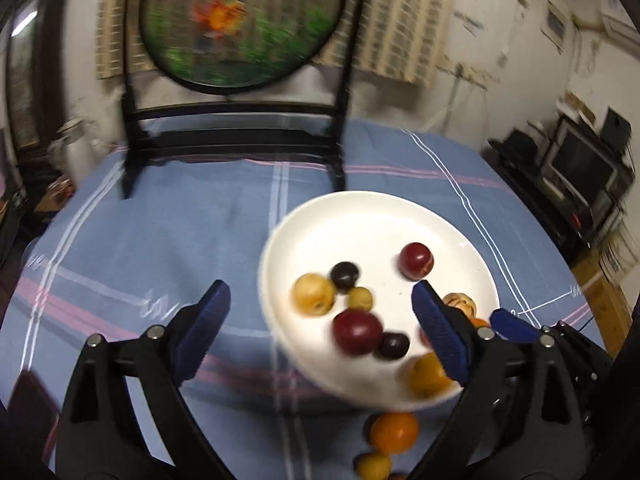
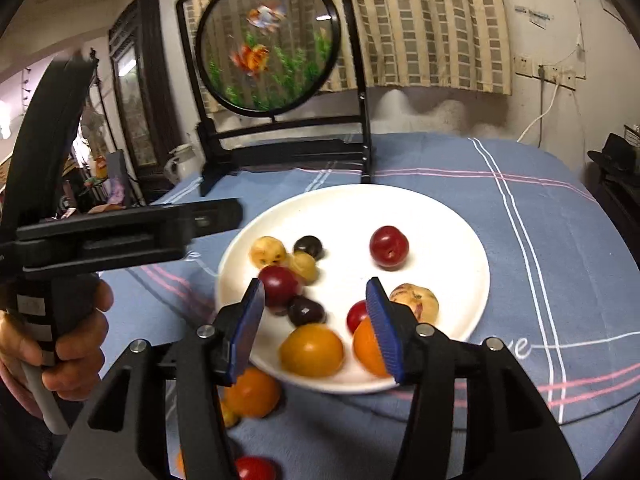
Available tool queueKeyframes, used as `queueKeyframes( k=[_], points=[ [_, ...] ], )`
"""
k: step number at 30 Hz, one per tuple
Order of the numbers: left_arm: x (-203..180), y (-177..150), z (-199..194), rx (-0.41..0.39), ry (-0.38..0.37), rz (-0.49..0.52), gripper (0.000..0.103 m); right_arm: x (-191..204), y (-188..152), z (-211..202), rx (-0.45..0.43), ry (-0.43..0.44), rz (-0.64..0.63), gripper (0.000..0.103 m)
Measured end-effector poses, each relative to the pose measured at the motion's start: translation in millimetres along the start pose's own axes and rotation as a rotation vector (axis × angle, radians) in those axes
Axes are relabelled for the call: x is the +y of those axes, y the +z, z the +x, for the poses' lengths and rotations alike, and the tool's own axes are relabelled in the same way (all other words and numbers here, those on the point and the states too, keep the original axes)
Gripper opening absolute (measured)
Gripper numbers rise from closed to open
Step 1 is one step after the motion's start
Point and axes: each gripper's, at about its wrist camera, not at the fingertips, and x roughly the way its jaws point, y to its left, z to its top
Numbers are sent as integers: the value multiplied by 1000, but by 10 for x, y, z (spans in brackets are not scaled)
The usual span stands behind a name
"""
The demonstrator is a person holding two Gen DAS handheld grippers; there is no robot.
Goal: Organize fruits
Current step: 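Place the apricot and small yellow fruit on the white plate and open both tools, then grasp the red tomato with the right tool while the left tool grasps an orange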
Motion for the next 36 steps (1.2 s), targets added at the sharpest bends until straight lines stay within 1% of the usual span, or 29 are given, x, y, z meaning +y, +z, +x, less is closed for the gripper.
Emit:
queueKeyframes(
  k=[3,4,6,7,8,10,14,16,19,21,25,30,32,36],
  points=[
    [114,-246,-192,8,-29,-35,95,62,-127,-118,32,18,-16,53],
    [138,-326,-229,8,-26,-38,95,90,-188,-143,45,14,-33,53],
    [210,-544,-292,-9,15,-41,95,161,-349,-170,87,-55,-90,53],
    [249,-608,-302,-12,38,-47,95,184,-412,-177,104,-74,-111,53],
    [309,-689,-293,6,81,-69,95,199,-460,-195,118,-78,-120,53],
    [395,-750,-300,21,86,-99,95,207,-506,-215,144,-67,-122,53],
    [468,-774,-364,4,121,-125,95,234,-583,-285,182,-26,-108,53],
    [444,-765,-405,-5,111,-117,95,263,-604,-270,200,-26,-122,53],
    [392,-775,-466,-25,120,-86,95,310,-658,-224,239,-27,-136,53],
    [346,-776,-468,-22,121,-68,95,319,-683,-204,262,-22,-134,53],
    [346,-789,-487,-18,101,-66,95,319,-735,-218,298,-11,-133,53],
    [368,-798,-508,-19,93,-70,95,321,-809,-206,329,-3,-147,53],
    [362,-804,-507,-17,95,-68,95,332,-827,-169,345,13,-150,53],
    [359,-808,-507,-15,94,-66,95,395,-846,-137,335,5,-185,53]
  ],
)
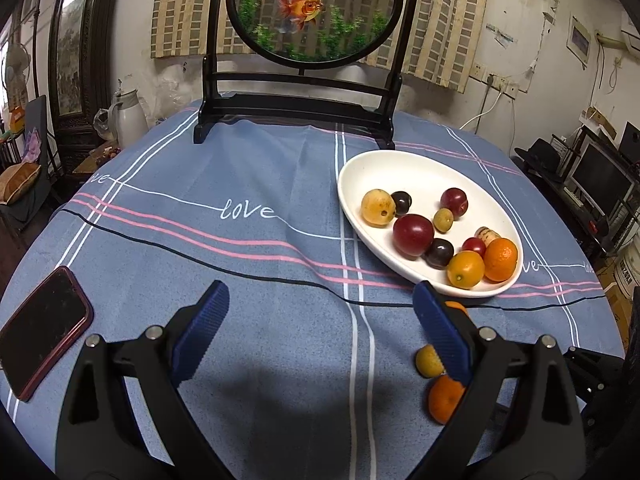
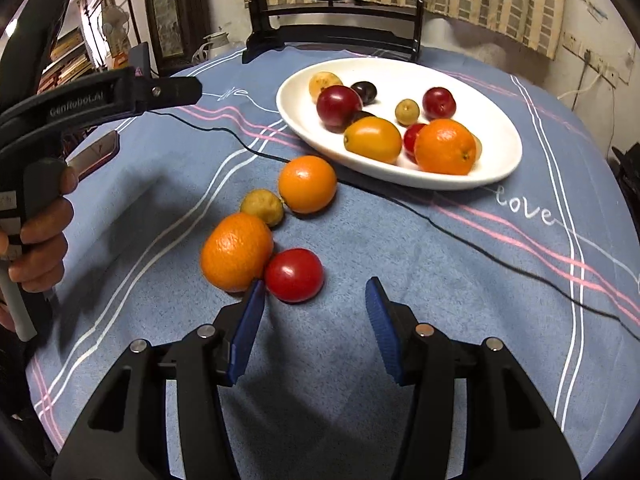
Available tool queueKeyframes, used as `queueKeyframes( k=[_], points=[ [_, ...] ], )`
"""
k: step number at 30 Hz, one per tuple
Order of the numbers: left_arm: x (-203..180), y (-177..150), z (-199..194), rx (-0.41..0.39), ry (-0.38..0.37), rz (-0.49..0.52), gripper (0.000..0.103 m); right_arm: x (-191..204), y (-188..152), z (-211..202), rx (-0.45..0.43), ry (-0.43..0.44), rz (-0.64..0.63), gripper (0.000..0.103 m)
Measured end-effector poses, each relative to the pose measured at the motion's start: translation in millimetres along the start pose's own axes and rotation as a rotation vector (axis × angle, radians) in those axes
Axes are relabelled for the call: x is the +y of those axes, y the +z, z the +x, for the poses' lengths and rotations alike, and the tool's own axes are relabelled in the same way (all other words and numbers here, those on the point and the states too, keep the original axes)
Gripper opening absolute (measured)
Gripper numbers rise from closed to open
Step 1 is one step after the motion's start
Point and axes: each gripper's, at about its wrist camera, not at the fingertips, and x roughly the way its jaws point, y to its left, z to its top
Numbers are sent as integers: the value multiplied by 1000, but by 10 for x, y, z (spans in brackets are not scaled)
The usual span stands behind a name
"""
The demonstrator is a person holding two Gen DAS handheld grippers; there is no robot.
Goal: Organize fruits
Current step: 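Grasp the red tomato with the right tool while the left tool grasps an orange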
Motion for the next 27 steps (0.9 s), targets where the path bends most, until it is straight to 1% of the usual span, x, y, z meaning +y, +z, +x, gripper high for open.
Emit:
queueKeyframes(
  k=[3,4,5,8,10,14,17,18,21,22,24,26,27],
  points=[
    [-11,-4,-5,4,-3,7,95,51,29,42,-17,-25,-32,53],
    [-15,-4,-11,5,-8,9,95,74,35,68,-15,-17,-42,47],
    [-17,1,-14,5,-10,11,95,77,44,89,-7,-7,-45,44],
    [-13,0,-34,2,-10,13,95,121,35,148,13,-6,-63,37],
    [0,-5,-39,2,-7,7,95,139,30,131,3,-11,-73,31],
    [25,4,-19,14,-10,-8,95,93,18,112,-8,-20,-50,30],
    [41,-7,-3,29,-12,-15,95,-1,34,21,-40,-36,-4,30],
    [48,-15,2,36,-22,-17,95,-41,42,-14,-54,-40,18,30],
    [-6,-57,-6,69,-94,6,95,-191,56,-87,-82,-56,94,30],
    [-60,-93,-17,88,-143,33,95,-241,55,-98,-86,-60,118,30],
    [-176,-165,-56,104,-199,91,94,-349,51,-113,-88,-70,166,30],
    [-296,-252,-111,100,-223,159,92,-449,38,-106,-81,-69,213,30],
    [-371,-307,-146,95,-229,202,88,-483,32,-97,-76,-64,233,30]
  ],
)
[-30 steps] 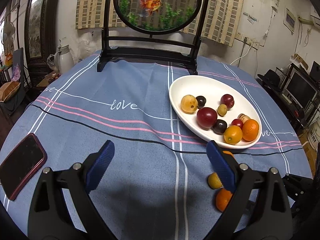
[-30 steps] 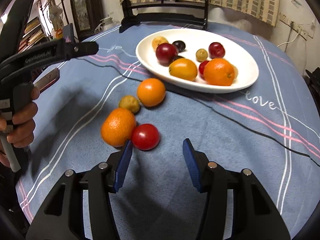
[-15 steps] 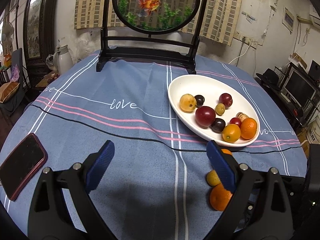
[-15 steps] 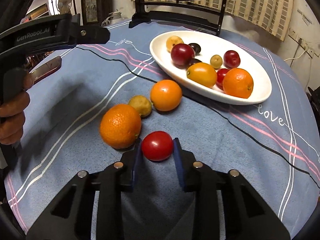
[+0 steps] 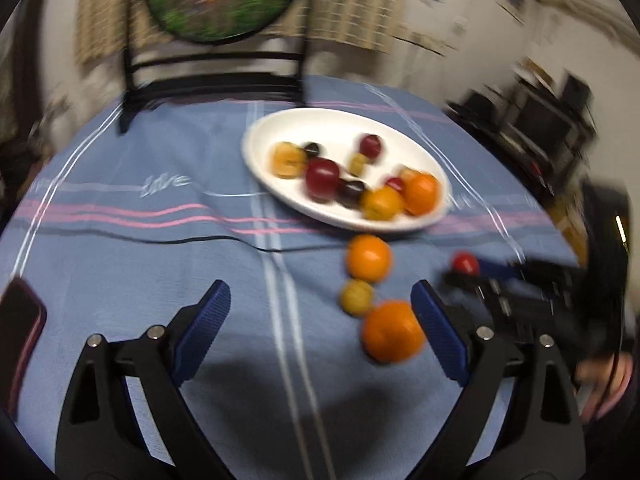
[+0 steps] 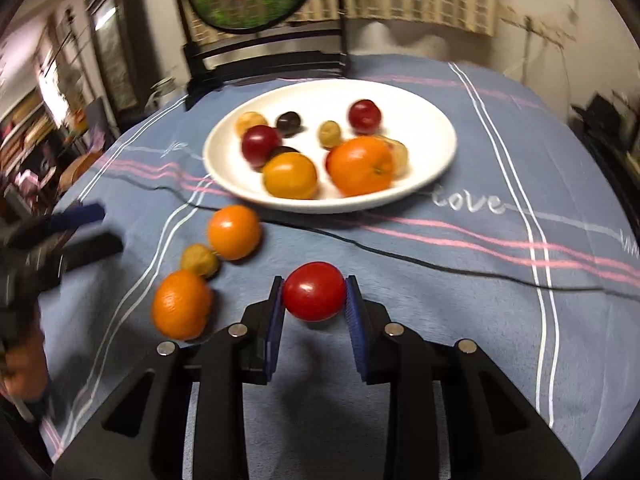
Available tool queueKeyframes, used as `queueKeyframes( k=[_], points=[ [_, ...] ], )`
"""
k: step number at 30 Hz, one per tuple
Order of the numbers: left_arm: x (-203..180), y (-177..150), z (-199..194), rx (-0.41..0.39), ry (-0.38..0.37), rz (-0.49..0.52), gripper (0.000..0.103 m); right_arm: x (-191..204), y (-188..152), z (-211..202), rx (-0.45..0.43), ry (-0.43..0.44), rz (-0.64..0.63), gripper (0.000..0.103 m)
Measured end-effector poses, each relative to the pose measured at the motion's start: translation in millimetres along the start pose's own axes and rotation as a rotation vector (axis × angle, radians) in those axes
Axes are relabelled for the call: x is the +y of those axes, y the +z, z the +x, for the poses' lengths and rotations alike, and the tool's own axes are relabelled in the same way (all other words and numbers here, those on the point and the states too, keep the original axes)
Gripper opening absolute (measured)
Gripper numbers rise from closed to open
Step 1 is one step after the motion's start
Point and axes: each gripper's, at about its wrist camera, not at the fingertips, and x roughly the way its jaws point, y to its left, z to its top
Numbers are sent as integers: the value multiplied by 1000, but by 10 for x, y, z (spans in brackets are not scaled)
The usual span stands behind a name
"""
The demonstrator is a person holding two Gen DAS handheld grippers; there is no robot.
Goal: Organize fruits
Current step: 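Grasp the red tomato with the right tool while the left tool grasps an orange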
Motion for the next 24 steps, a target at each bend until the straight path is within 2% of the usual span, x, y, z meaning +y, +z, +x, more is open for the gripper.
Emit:
queueKeyframes(
  k=[2,7,16,18,20,24],
  points=[
    [-179,-103,-21,8,-27,78,83,-48,0,23,11,6,26,30],
    [-363,-219,64,59,-82,115,63,-41,1,1,6,-2,26,30],
    [-381,-231,281,119,-64,100,61,-49,0,-1,10,0,29,30],
    [-365,-225,325,130,-70,89,52,-55,1,-3,10,-2,29,30],
    [-357,-230,347,144,-89,74,48,-58,0,0,10,-3,30,30],
    [-364,-228,387,156,-89,68,48,-61,3,6,7,-7,31,30]
  ],
)
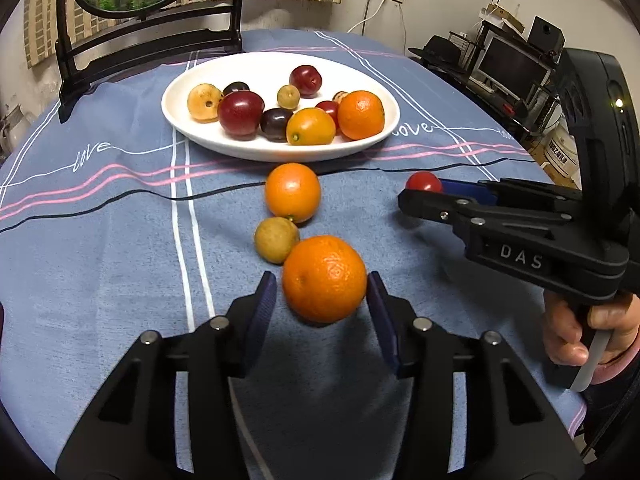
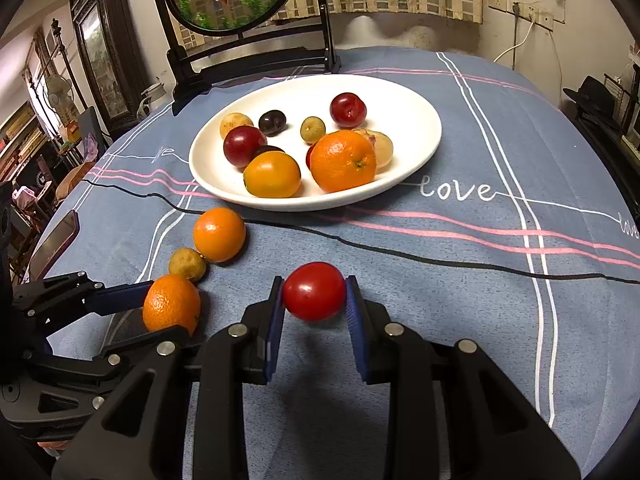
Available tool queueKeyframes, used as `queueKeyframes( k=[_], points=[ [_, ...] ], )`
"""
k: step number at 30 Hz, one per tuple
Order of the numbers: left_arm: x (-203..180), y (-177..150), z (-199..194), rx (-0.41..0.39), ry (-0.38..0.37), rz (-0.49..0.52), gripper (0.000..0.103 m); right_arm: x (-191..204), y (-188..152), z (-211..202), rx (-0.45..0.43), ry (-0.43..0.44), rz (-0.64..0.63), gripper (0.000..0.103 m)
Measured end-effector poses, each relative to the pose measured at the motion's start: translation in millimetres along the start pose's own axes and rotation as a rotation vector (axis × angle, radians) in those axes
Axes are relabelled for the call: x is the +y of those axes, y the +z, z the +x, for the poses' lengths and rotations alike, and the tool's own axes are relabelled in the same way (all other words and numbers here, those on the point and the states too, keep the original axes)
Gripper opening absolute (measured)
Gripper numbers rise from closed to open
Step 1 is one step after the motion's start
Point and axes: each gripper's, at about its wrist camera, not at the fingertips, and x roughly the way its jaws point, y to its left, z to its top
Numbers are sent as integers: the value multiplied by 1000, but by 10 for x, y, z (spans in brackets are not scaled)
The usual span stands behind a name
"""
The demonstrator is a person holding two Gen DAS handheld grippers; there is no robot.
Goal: Organize fruits
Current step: 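Grasp the red tomato with the right tool while the left tool grasps an orange, then place the tomato and orange on the white plate and open both tools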
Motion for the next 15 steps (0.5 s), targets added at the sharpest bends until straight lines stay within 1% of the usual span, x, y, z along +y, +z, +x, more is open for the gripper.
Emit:
queueKeyframes(
  k=[4,5,11,15],
  points=[
    [-1,31,38,6,-13,-24,47,0,-2,-3,-2,-2,1,30],
    [-8,30,44,5,-7,-24,45,0,-1,-2,-1,-2,-1,30],
    [-67,0,31,-7,18,2,43,3,-5,-5,-4,-2,0,30],
    [-79,-13,-17,-20,4,11,43,9,-10,-20,-11,0,-2,30]
  ],
)
